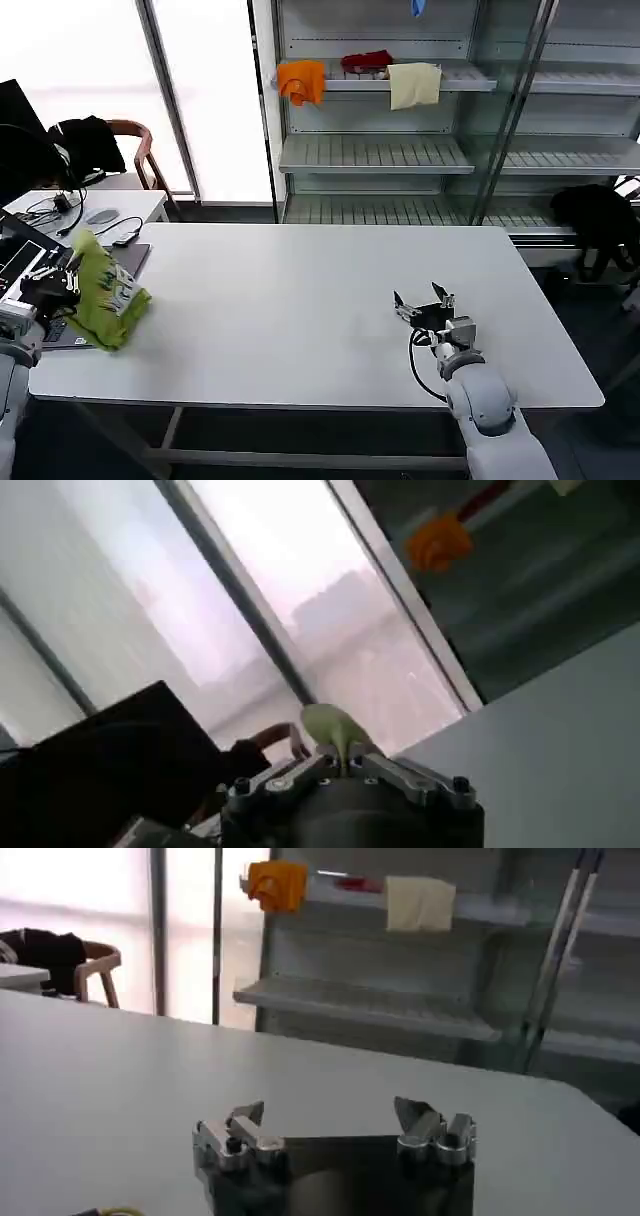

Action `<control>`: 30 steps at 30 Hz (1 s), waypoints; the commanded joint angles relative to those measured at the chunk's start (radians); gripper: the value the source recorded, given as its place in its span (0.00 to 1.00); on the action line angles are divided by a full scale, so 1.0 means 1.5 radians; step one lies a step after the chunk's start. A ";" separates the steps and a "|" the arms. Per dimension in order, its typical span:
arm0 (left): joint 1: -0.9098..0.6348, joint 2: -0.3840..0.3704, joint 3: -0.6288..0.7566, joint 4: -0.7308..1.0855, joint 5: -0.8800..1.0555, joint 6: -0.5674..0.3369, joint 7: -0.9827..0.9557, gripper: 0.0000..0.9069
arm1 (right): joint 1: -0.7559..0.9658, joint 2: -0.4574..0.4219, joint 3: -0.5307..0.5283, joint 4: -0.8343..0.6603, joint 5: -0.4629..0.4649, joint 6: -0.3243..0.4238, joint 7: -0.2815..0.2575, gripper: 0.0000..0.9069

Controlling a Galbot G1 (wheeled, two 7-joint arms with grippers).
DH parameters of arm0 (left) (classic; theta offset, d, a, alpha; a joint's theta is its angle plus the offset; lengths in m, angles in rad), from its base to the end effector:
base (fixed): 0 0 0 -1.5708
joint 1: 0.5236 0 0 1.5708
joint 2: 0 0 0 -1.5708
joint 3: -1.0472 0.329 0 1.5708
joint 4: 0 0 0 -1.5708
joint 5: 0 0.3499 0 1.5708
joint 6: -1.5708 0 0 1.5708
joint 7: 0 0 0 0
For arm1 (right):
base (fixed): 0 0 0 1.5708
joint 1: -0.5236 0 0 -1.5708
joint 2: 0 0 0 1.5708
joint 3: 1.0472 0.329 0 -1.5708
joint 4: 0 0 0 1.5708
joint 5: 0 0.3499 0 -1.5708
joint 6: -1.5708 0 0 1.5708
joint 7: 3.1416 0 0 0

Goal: Fold and organize the clothes.

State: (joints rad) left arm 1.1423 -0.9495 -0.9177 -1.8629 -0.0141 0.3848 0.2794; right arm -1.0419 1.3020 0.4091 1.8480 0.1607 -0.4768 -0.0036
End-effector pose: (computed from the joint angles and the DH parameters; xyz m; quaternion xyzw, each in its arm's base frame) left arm 0.2975 0.2375 -0.1396 0.0514 -0.9541 -0.2871 0.0682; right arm 0.3356 -0.0249 -0.2333 0.0732 -0.9890 0.0642 0.1115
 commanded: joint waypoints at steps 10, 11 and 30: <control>0.038 -0.235 0.324 -0.024 0.205 -0.018 -0.045 0.01 | -0.032 0.022 0.017 0.003 -0.001 0.006 0.003 1.00; 0.032 -0.239 0.334 -0.024 0.189 -0.013 -0.053 0.01 | -0.032 0.021 0.018 0.005 -0.002 0.006 0.004 1.00; -0.076 -0.294 0.531 0.050 0.012 -0.004 -0.144 1.00 | 0.003 0.021 -0.017 0.060 0.016 -0.058 0.013 1.00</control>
State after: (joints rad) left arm 1.1129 -1.3110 -0.3345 -1.8754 0.0673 0.4032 0.1145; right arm -1.0478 1.3331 0.4002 1.9143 0.1670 -0.5257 0.0124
